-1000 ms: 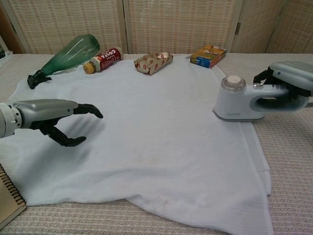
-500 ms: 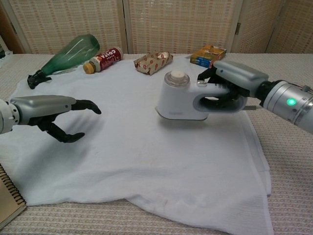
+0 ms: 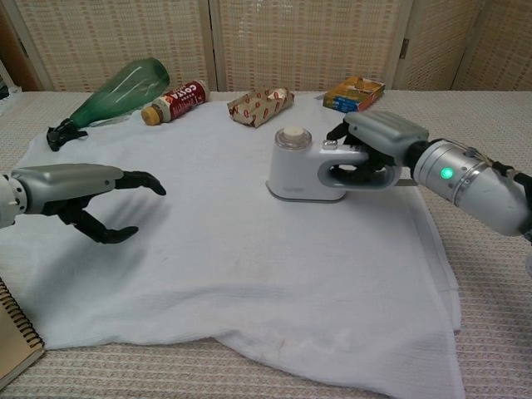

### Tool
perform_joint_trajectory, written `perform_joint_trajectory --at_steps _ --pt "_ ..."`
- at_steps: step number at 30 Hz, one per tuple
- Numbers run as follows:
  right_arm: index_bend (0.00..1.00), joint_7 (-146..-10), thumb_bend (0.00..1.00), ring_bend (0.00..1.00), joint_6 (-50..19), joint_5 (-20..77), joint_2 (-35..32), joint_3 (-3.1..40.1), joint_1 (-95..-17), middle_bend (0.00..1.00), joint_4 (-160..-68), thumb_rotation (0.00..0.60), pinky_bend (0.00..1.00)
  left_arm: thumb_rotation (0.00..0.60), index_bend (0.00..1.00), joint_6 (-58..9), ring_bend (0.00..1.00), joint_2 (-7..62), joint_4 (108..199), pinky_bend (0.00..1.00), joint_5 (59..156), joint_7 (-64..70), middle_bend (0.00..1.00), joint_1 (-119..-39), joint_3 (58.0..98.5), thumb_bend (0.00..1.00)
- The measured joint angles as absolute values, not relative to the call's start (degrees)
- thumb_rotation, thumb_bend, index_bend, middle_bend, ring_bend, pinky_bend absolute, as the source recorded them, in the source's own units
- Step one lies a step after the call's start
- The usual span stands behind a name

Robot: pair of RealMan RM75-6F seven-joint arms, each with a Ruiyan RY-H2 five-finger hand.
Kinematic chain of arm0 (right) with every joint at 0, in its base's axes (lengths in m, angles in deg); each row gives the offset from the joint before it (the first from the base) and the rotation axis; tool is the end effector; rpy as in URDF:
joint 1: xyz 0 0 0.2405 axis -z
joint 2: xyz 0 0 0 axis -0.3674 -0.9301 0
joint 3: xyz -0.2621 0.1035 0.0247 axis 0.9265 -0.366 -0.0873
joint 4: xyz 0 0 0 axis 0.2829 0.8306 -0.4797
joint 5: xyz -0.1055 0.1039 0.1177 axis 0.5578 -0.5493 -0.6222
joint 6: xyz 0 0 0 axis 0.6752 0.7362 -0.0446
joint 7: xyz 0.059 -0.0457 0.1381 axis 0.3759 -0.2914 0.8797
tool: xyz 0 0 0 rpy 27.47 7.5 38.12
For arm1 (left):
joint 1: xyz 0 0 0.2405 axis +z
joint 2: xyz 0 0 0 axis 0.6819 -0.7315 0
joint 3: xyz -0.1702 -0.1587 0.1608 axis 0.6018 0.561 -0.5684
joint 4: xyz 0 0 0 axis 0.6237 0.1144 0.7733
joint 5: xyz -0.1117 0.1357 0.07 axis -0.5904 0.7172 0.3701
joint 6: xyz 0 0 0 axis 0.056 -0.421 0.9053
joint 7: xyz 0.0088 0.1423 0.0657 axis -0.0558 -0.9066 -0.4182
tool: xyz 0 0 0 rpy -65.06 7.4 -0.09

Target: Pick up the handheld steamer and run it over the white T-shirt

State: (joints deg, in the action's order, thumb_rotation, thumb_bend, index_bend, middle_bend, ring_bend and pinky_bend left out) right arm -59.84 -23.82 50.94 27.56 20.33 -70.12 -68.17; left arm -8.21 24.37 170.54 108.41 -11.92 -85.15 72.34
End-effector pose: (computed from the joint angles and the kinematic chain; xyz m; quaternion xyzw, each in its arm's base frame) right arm -0.1883 -0.4347 -0.0588 0.7257 -0.3378 0.4285 0.4191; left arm -0.2084 0.3426 0.0150 -0.7802 -0.4219 -0.2742 0.3715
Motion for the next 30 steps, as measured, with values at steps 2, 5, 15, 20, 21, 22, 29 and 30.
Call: perform_joint_trajectory --at_steps 2,5,15,20,21,22,29,30 --pt "0.86 -59.88 0.68 0.88 -24.50 50.18 27.67 20.03 -69.93 0.91 -66.30 0.600 1.00 0.410 0.16 -8.11 0.00 24.54 170.43 0.00 108.49 -11.94 0.06 -85.21 72.36 0.48" --pt "0.86 -59.93 0.68 0.88 -25.72 49.05 27.67 19.56 -69.65 0.91 -63.74 0.600 1.00 0.410 0.16 -7.97 0.00 24.75 170.30 0.00 108.54 -12.00 0.06 -85.29 72.40 0.49" --pt "0.86 -58.50 0.68 0.88 -29.54 44.41 26.41 16.83 -67.97 0.91 -57.57 0.600 1.00 0.412 0.15 -7.86 0.00 24.81 170.24 0.00 108.29 -12.42 0.06 -85.43 72.52 0.49" --pt "0.86 -56.16 0.68 0.88 -28.04 43.78 24.09 16.29 -66.27 0.91 -57.87 0.600 1.00 0.408 0.16 -8.59 0.00 24.37 170.64 0.00 108.66 -12.23 0.06 -85.29 72.85 0.48" --pt "0.86 -55.70 0.68 0.88 -27.39 43.77 23.54 16.27 -65.82 0.91 -58.21 0.600 1.00 0.411 0.16 -8.93 0.00 24.32 170.66 0.00 108.91 -11.98 0.06 -85.17 72.96 0.48" --pt "0.85 -55.10 0.68 0.88 -26.47 43.78 22.69 16.30 -65.08 0.90 -58.85 0.600 1.00 0.411 0.16 -9.34 0.00 24.27 170.67 0.00 109.22 -11.63 0.05 -85.01 73.07 0.48" --pt "0.81 -54.39 0.66 0.82 -22.79 44.55 16.58 17.99 -59.53 0.88 -65.51 0.600 1.00 0.413 0.16 -14.32 0.00 23.88 170.22 0.00 113.25 -6.69 0.06 -82.58 74.07 0.47" --pt "0.81 -54.54 0.65 0.81 -22.52 44.61 15.79 18.24 -58.87 0.87 -66.52 0.600 1.00 0.413 0.16 -15.41 0.00 23.73 170.10 0.00 114.08 -5.78 0.06 -81.98 74.21 0.47"
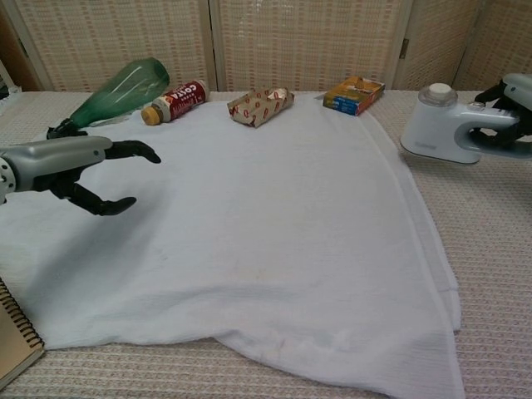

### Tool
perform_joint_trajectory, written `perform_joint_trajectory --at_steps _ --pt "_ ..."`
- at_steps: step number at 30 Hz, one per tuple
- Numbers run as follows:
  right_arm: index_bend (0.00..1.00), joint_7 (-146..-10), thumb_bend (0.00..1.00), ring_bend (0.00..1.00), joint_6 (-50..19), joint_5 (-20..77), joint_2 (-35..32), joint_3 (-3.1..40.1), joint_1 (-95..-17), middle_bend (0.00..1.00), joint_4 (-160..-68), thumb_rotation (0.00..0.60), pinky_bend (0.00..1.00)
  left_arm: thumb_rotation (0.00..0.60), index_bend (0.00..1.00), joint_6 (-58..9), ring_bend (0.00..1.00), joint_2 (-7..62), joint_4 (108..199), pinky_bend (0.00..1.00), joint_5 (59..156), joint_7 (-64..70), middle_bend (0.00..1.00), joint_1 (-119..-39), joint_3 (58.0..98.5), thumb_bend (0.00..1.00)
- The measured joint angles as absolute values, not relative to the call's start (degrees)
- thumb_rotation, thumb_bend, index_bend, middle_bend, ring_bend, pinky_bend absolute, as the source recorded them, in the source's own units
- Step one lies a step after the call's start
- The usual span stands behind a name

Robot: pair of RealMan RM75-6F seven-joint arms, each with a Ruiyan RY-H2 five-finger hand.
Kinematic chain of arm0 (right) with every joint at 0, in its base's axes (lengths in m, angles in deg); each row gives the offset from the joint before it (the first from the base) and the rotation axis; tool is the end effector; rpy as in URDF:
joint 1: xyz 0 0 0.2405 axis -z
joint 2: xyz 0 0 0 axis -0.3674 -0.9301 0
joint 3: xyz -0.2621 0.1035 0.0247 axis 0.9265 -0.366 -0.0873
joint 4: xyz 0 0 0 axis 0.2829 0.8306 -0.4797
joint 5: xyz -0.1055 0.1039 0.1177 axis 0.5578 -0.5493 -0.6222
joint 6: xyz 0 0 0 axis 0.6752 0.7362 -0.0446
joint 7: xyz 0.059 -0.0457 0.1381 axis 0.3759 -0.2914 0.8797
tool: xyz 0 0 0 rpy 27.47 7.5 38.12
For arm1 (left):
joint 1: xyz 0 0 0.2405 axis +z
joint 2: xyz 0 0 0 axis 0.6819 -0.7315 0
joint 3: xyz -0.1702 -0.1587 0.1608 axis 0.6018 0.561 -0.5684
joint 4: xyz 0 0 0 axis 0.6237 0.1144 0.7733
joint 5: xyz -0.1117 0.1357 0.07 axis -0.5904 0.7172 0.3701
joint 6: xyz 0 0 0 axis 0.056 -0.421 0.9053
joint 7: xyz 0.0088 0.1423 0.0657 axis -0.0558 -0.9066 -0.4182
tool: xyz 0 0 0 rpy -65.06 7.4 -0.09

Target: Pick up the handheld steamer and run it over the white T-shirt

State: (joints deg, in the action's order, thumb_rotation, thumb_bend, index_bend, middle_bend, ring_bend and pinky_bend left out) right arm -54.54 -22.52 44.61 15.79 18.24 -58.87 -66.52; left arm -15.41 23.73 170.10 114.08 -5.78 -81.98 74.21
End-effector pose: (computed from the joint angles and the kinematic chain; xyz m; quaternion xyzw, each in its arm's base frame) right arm -0.3204 -0.4281 0.0641 0.6147 -0.3879 0.4030 0.5562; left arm -0.2078 0.3465 0.0391 -0.7399 -0.4193 -0.3467 0.3956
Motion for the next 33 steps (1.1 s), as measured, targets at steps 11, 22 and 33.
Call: perform_joint_trajectory --at_steps 11,22,33 --pt "0.17 -57.73 0.15 0.37 -24.65 43.95 6.78 21.19 -52.65 0.43 -80.90 0.600 0.51 0.409 0.17 -20.83 0.00 21.84 169.28 0.00 117.29 -0.63 0.06 -77.61 74.99 0.38" --pt "0.00 -61.98 0.00 0.00 -24.22 43.10 -3.71 21.44 -49.98 0.00 -98.07 0.593 0.17 0.418 0.12 -23.67 0.00 20.03 168.58 0.00 115.46 0.87 0.04 -74.71 76.44 0.29" --pt "0.21 -68.74 0.13 0.25 -8.79 46.63 -16.32 21.97 -42.99 0.32 -117.89 0.600 0.37 0.600 0.13 -30.18 0.05 17.95 167.86 0.00 111.54 -2.26 0.08 -70.58 78.00 0.37"
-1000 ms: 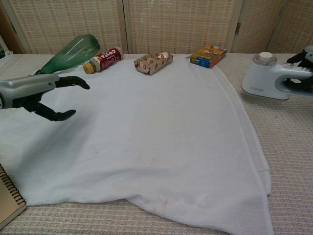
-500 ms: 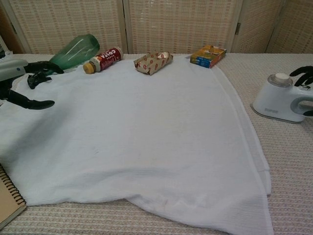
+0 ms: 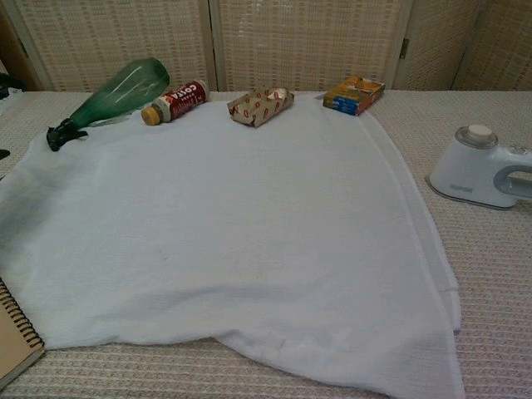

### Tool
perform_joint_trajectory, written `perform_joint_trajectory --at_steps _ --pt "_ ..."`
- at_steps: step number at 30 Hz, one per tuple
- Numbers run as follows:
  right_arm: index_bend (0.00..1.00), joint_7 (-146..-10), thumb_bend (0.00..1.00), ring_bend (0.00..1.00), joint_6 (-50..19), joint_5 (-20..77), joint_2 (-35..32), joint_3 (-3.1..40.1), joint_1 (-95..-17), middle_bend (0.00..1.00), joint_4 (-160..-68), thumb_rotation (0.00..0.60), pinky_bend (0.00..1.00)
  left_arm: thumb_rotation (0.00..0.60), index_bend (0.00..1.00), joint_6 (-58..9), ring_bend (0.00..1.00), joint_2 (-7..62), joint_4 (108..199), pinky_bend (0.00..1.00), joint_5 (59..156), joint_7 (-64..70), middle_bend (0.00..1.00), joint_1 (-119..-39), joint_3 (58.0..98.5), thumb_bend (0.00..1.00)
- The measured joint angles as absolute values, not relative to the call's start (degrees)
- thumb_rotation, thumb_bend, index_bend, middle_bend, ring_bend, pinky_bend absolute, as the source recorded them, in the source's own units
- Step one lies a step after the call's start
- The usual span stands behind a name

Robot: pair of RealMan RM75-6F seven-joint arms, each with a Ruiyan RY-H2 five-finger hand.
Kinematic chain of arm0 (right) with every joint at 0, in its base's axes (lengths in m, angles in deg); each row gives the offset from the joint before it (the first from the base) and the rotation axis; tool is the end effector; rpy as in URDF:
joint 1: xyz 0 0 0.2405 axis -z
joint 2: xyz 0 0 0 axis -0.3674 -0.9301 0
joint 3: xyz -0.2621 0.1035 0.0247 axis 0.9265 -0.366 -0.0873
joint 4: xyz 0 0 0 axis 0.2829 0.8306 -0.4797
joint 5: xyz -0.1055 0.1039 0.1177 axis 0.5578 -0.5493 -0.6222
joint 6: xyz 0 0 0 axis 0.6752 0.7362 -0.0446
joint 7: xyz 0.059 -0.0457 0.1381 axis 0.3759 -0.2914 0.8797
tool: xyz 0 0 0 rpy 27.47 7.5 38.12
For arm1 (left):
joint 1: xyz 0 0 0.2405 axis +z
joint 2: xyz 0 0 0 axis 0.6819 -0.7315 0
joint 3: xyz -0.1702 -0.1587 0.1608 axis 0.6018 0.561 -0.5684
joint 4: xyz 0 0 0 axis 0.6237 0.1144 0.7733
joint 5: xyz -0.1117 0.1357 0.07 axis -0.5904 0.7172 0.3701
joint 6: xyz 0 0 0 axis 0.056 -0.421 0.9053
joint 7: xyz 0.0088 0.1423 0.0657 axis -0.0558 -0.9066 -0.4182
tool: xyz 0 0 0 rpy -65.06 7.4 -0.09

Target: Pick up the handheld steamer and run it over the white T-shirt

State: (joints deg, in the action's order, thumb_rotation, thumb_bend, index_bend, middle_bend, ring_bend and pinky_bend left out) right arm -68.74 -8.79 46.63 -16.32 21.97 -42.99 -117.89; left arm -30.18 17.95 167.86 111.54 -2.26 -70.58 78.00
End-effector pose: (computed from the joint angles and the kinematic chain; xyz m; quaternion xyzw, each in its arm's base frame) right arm -0.3150 -0.3095 0.1717 0.6295 -0.3853 0.4144 0.5325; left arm -0.2823 0.3341 0.1326 -0.6031 -0.4199 -0.3912 0.5540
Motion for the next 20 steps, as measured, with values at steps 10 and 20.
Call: perform_joint_trajectory --at_steps 10,20 --pt "0.00 -72.87 0.13 0.02 2.04 49.16 -22.93 25.55 -33.18 0.11 -127.22 0.600 0.17 0.600 0.15 -43.57 0.05 16.00 167.79 0.00 117.12 0.17 0.10 -61.13 76.52 0.28" --pt "0.00 -74.88 0.13 0.02 11.15 52.22 -21.12 27.48 -26.39 0.11 -126.90 0.600 0.16 0.600 0.16 -53.61 0.05 13.73 173.62 0.00 121.34 -2.53 0.10 -51.06 71.95 0.28"
